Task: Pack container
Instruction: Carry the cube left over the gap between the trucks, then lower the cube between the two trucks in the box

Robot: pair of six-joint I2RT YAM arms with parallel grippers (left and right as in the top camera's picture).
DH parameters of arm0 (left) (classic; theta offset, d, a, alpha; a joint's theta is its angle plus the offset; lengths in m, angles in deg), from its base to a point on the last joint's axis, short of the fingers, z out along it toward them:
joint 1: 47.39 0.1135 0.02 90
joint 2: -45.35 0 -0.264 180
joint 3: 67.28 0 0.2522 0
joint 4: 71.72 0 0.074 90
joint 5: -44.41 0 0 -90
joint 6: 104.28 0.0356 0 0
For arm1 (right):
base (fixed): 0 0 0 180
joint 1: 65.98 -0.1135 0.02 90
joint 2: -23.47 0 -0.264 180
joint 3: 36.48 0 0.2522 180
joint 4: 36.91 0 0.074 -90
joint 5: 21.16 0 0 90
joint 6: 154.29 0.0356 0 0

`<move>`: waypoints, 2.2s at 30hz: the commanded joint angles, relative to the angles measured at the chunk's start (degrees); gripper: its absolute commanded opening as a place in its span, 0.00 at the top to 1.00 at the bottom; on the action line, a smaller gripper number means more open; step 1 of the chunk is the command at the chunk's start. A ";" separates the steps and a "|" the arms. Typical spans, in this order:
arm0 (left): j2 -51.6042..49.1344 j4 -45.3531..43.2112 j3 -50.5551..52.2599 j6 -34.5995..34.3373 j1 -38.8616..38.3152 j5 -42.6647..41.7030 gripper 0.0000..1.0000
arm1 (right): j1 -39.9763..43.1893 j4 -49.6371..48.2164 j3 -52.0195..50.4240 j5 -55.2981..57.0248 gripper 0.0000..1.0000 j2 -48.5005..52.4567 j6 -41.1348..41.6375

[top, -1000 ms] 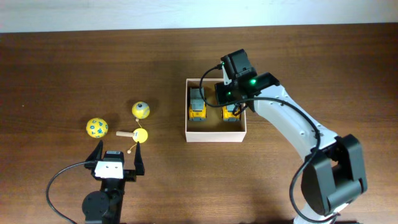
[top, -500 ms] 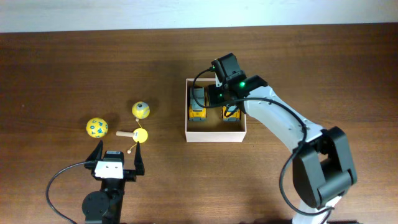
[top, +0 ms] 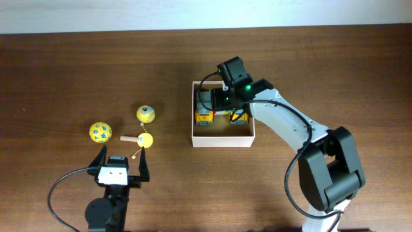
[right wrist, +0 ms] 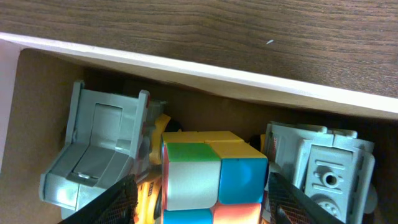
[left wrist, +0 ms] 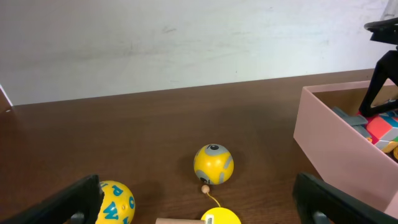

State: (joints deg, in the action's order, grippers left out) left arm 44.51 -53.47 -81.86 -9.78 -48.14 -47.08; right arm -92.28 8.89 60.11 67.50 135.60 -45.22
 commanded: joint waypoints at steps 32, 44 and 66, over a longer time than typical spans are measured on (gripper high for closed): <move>0.55 0.11 0.33 0.26 -0.22 0.20 0.01 | -0.37 12.37 10.69 0.87 0.71 -1.14 0.96; 0.55 0.11 0.33 0.26 -0.22 0.20 0.01 | -0.46 12.39 8.20 0.50 0.72 0.68 1.42; 0.55 0.11 0.33 0.26 -0.22 0.20 0.01 | -2.25 10.82 7.69 0.52 0.72 6.71 2.47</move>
State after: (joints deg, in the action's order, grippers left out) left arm 44.51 -53.47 -81.86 -9.78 -48.14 -47.08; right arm -94.10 20.06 68.76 68.15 140.30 -43.45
